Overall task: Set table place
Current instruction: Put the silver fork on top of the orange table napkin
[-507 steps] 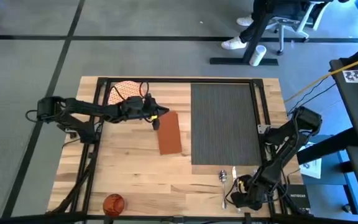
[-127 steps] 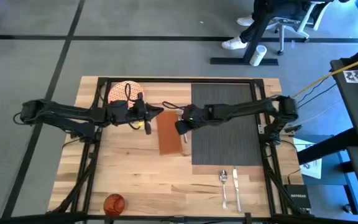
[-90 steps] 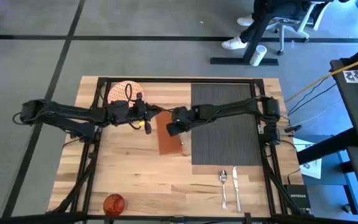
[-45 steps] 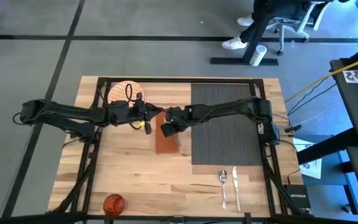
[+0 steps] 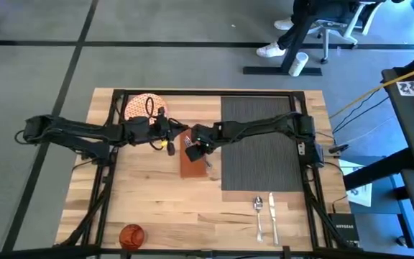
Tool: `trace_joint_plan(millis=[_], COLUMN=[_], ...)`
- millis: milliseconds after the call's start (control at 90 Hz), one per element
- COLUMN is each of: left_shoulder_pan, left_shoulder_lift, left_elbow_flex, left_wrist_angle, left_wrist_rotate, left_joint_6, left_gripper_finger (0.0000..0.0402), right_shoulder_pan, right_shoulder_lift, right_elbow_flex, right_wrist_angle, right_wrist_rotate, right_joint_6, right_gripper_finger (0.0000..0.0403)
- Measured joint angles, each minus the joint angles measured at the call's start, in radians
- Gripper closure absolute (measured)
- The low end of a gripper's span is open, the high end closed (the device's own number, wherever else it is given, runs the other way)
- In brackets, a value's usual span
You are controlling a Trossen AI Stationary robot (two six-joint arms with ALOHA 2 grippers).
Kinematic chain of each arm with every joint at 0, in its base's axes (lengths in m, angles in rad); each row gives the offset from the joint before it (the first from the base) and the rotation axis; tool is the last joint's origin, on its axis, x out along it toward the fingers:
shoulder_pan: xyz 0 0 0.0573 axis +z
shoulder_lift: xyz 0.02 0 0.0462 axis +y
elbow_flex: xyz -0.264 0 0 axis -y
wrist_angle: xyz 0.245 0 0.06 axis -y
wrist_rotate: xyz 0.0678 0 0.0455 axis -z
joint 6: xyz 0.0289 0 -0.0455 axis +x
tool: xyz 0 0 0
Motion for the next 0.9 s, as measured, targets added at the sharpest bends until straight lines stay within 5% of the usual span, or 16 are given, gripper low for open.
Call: trace_joint_plan(millis=[300, 900], left_shoulder_pan=[0.0, 0.001], left_shoulder_lift=[0.0, 0.001], left_elbow_flex=[0.0, 0.0], left_wrist_angle=[-0.008, -0.015], left_wrist_rotate=[0.001, 0.0], left_joint_6=[0.002, 0.003], left_gripper_finger=[0.0402, 0.0402], right_shoulder_pan=[0.077, 0.09], right_shoulder_lift=[0.0, 0.077], right_elbow_flex=[0.0, 0.002], right_wrist_angle=[-0.208, -0.196], right_wrist_rotate=[0.041, 0.039], right_joint_6=[-0.058, -0.065], right_gripper_finger=[0.0287, 0.0288])
